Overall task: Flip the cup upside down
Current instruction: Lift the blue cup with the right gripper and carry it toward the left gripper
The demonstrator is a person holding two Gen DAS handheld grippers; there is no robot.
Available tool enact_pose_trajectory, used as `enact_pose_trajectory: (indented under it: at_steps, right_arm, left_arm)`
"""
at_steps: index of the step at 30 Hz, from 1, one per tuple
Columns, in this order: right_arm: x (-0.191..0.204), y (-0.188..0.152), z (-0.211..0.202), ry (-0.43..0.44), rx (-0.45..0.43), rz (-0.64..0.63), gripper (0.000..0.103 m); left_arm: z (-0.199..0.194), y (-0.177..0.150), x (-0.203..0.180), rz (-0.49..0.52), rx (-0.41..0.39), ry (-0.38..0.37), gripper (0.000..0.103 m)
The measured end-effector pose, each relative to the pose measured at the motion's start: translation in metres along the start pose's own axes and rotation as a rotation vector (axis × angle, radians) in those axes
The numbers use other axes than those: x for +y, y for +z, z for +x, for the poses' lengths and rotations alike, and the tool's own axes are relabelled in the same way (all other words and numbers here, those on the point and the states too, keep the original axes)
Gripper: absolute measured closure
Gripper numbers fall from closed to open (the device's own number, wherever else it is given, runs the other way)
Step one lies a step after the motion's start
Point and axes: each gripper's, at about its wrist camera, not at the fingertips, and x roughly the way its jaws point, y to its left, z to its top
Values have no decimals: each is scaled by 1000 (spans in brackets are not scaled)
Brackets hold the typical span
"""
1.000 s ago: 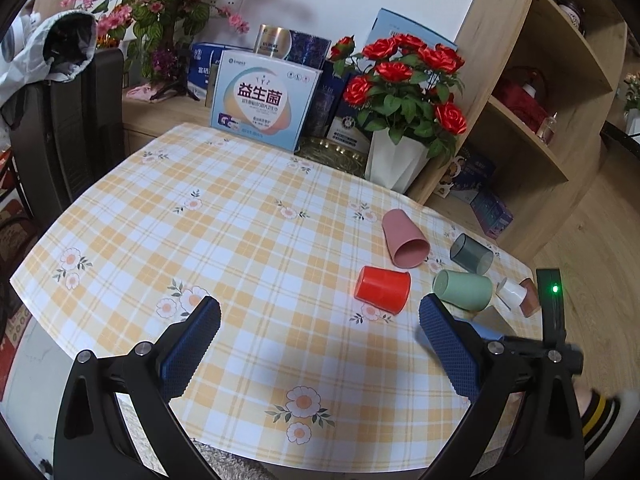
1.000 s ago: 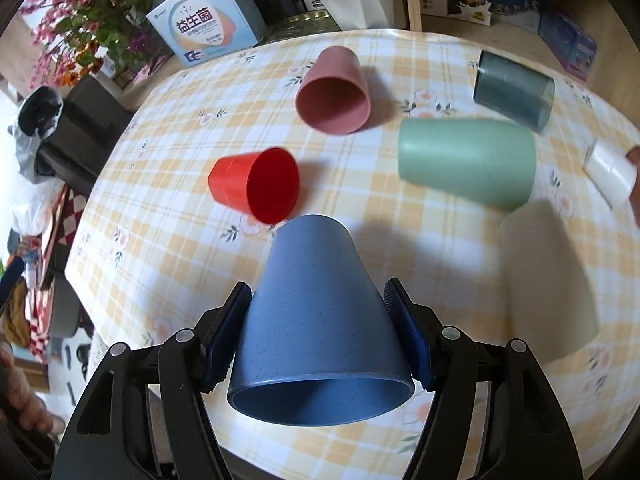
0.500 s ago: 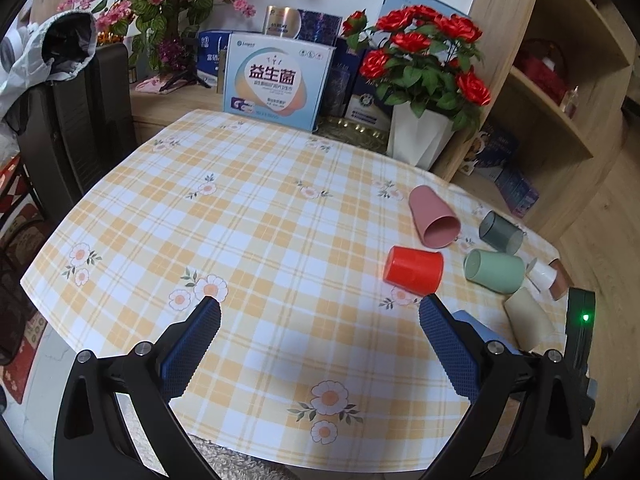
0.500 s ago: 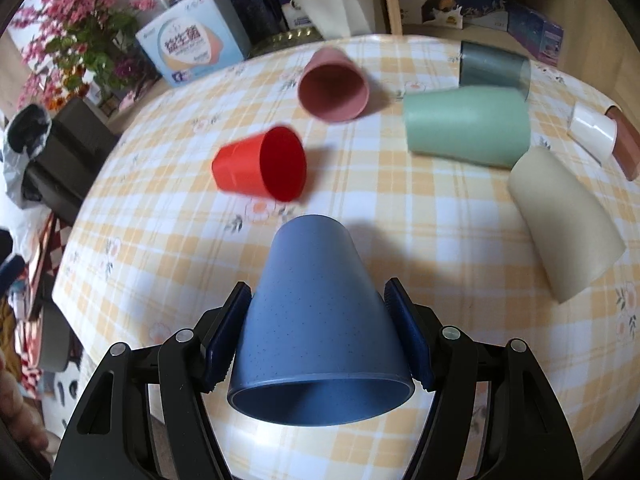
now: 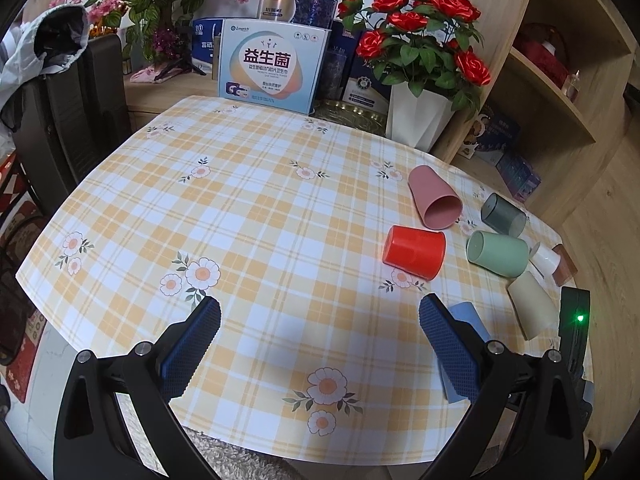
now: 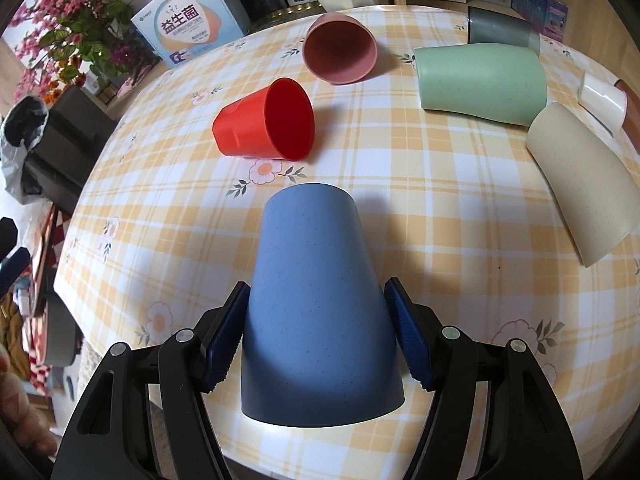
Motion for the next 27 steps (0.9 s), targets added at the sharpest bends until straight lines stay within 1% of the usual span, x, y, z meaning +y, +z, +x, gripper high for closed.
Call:
enact_pose_trajectory:
  at_steps: [20,24,26,27]
  right_arm:
    - [-2,-3,-1,31,4,14,36]
    - [-4,-3,-1,56,5,23,36]
    - [-4,-3,-3,63,-2,23,34]
    - [-4,-2,-6,65,-11,20,31]
  left_arm:
    - [3,-2,-1,4,16,6,6]
    - [2,-4,-3,11,17,4,6]
    - [2,-4,-4,16,16,1,6]
    - [1,-4,-5,18,15,1,6]
